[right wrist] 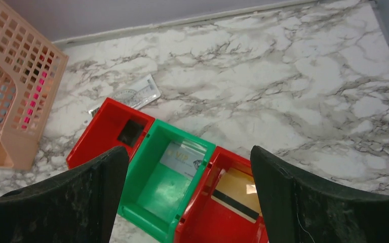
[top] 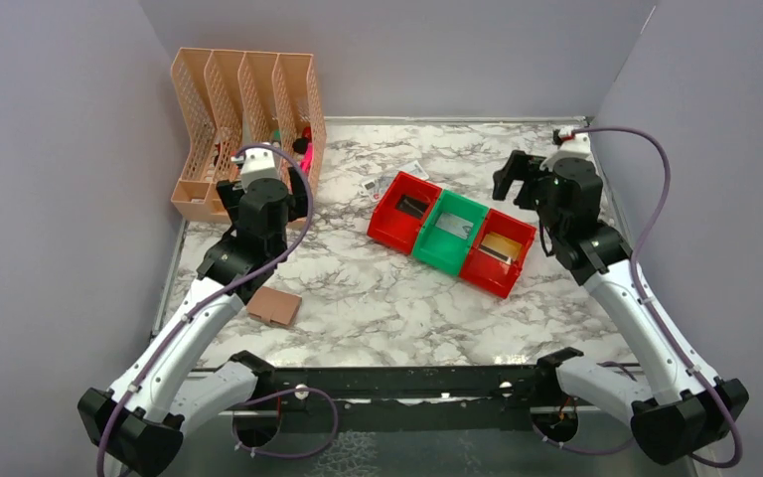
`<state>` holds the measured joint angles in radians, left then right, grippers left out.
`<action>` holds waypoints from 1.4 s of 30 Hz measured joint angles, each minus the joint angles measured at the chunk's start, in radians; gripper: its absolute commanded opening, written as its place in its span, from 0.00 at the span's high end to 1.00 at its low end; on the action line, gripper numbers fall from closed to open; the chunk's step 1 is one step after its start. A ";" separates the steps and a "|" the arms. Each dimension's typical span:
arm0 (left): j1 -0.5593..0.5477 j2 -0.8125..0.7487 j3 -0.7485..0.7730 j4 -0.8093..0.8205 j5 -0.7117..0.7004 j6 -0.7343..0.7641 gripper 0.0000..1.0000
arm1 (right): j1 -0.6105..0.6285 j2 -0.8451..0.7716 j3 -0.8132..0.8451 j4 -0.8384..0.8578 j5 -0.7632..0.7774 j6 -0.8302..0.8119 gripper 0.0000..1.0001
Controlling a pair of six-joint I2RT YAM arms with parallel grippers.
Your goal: Take the credit cards out of the card holder
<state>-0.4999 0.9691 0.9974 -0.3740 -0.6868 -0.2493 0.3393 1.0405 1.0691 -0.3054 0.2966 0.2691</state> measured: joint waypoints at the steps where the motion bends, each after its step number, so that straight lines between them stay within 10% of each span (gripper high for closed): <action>1: 0.012 -0.013 -0.016 0.003 0.008 0.000 0.01 | -0.008 -0.018 -0.026 0.002 -0.026 0.003 0.04; 17: 0.199 -0.253 -0.269 0.005 0.322 -0.019 0.01 | -0.019 -0.082 -0.318 0.027 -0.541 0.083 0.01; 27: 0.254 -0.324 -0.352 -0.024 0.497 -0.034 0.01 | 0.344 0.121 -0.287 -0.045 -0.389 0.192 0.01; 42: 0.269 -0.359 -0.373 -0.028 0.586 -0.053 0.01 | 0.510 0.347 -0.286 -0.062 -0.127 0.484 0.01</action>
<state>-0.2310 0.6106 0.6239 -0.4019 -0.1013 -0.3027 0.8497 1.3876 0.7834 -0.3672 0.1696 0.7532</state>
